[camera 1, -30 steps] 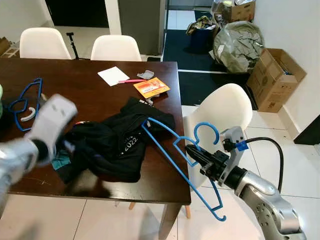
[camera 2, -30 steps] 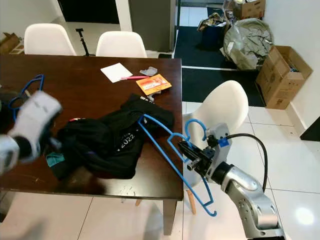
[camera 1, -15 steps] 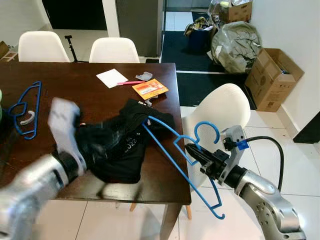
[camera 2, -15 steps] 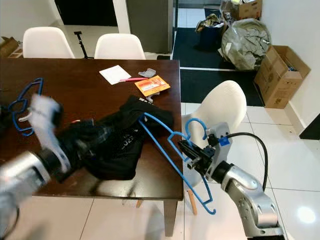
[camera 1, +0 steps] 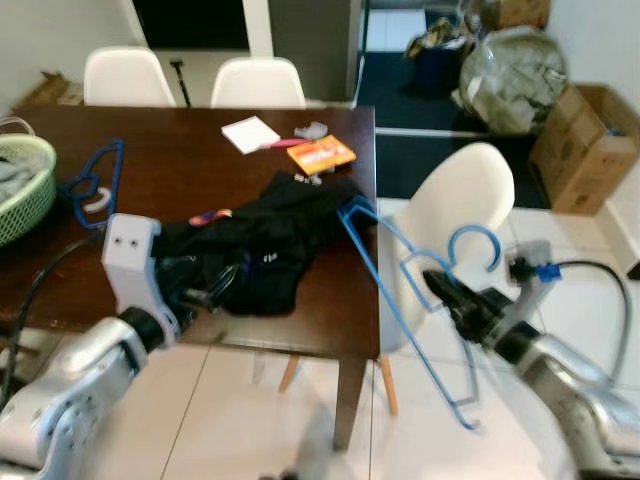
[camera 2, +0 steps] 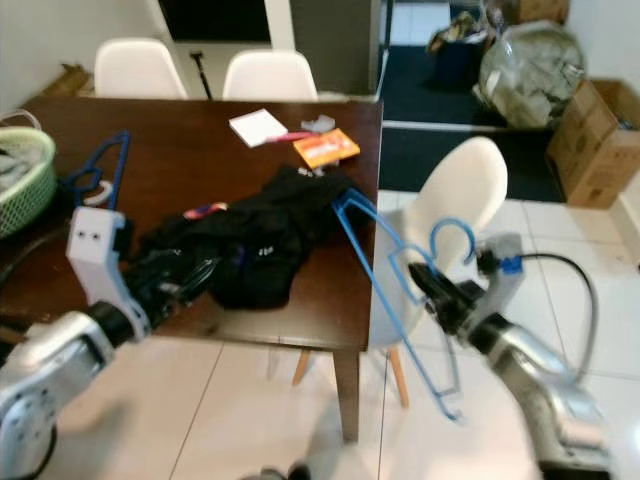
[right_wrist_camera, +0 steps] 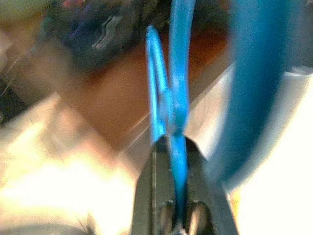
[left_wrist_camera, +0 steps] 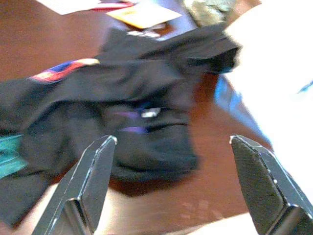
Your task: Hang hanger
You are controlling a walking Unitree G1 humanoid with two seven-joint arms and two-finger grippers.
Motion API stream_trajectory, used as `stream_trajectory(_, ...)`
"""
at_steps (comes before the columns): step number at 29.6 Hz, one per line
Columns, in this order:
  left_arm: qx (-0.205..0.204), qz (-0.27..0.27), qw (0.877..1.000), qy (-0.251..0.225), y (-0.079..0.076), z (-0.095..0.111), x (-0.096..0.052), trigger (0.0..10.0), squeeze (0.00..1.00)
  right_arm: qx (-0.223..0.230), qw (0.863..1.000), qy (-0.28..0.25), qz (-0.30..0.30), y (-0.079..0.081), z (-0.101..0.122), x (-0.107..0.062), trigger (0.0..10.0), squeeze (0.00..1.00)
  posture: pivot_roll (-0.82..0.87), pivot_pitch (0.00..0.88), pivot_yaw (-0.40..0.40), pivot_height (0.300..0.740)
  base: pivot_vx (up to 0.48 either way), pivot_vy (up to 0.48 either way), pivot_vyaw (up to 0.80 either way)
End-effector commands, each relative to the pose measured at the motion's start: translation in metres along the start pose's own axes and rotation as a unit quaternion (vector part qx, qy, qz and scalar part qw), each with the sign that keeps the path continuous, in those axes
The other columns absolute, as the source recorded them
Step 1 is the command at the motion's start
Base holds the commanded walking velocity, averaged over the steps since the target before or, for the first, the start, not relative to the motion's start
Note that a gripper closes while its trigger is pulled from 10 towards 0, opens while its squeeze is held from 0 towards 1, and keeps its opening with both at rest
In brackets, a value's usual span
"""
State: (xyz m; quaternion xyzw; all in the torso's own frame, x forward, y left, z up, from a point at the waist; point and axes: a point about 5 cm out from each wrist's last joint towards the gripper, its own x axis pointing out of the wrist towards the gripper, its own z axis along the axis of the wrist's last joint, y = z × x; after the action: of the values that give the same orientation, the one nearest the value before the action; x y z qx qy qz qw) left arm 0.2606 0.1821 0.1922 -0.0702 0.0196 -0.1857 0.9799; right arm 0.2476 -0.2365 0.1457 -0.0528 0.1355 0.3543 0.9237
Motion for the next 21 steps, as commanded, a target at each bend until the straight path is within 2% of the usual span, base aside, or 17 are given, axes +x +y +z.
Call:
stream_trajectory(1, 0.016, -0.005, 1.0, -0.005, -0.003, 0.001, 0.003, 10.0, 0.0, -0.052, 0.986, 0.087, 0.132, 0.021, 0.001, -0.013, 10.0, 0.0, -0.01, 0.084, 0.021, 0.74, -0.352, 0.0, 0.0)
stream_trajectory(3, 0.014, -0.004, 1.0, -0.016, -0.004, 0.005, 0.005, 10.0, 0.0, -0.073, 0.977, 0.129, 0.153, 0.017, 0.011, -0.033, 10.0, 0.0, -0.01, 0.084, 0.021, 0.74, -0.345, 0.0, 0.0)
stream_trajectory(6, 0.012, -0.004, 1.0, -0.024, -0.006, 0.008, 0.007, 10.0, 0.0, -0.08, 0.976, 0.135, 0.154, 0.013, 0.023, -0.043, 10.0, 0.0, -0.04, 0.086, 0.009, 0.74, -0.345, 0.0, 0.0)
stream_trajectory(7, 0.011, -0.004, 1.0, -0.026, -0.006, 0.009, 0.008, 10.0, 0.0, -0.083, 0.976, 0.133, 0.153, 0.011, 0.029, -0.046, 10.0, 0.0, -0.04, 0.086, 0.009, 0.74, -0.345, 0.0, 0.0)
stream_trajectory(9, 0.01, -0.005, 1.0, -0.029, -0.008, 0.01, 0.01, 10.0, 0.0, -0.071, 0.984, 0.075, 0.145, 0.008, 0.047, -0.047, 10.0, 0.0, -0.04, 0.089, 0.006, 0.74, -0.345, 0.0, 0.0)
stream_trajectory(11, 0.012, 0.003, 1.0, -0.028, -0.007, 0.007, 0.01, 10.0, 0.0, -0.061, 0.991, -0.015, 0.12, 0.005, 0.063, -0.037, 10.0, 0.0, -0.04, 0.09, 0.003, 0.74, -0.345, 0.0, 0.0)
stream_trajectory(14, 0.014, 0.007, 1.0, -0.027, -0.006, 0.006, 0.01, 10.0, 0.0, -0.068, 0.991, -0.035, 0.114, 0.004, 0.066, -0.035, 10.0, 0.0, -0.04, 0.09, 0.003, 0.74, -0.345, 0.0, 0.0)
stream_trajectory(16, 0.019, 0.04, 0.999, -0.025, 0.003, 0.002, 0.008, 10.0, 0.0, -0.017, 0.993, -0.107, 0.037, -0.007, 0.067, -0.017, 10.0, 0.0, -0.03, 0.096, -0.005, 0.74, -0.345, 0.0, 0.0)
stream_trajectory(18, 0.026, 0.09, 0.995, -0.025, 0.015, 0.0, 0.003, 10.0, 0.0, 0.073, 0.983, -0.165, -0.042, -0.011, 0.055, 0.009, 10.0, 0.0, -0.02, 0.097, -0.009, 0.74, -0.343, 0.0, 0.0)
stream_trajectory(19, 0.026, 0.09, 0.995, -0.025, 0.015, 0.0, 0.003, 10.0, 0.0, 0.073, 0.983, -0.165, -0.042, -0.011, 0.055, 0.009, 10.0, 0.0, -0.02, 0.097, -0.009, 0.74, -0.341, 0.0, 0.0)
stream_trajectory(21, 0.033, 0.133, 0.99, -0.033, 0.026, 0.002, -0.001, 10.0, 0.0, 0.132, 0.972, -0.182, -0.067, 0.0, 0.041, 0.033, 10.0, 0.0, -0.01, 0.099, -0.013, 0.74, -0.345, 0.0, 0.0)
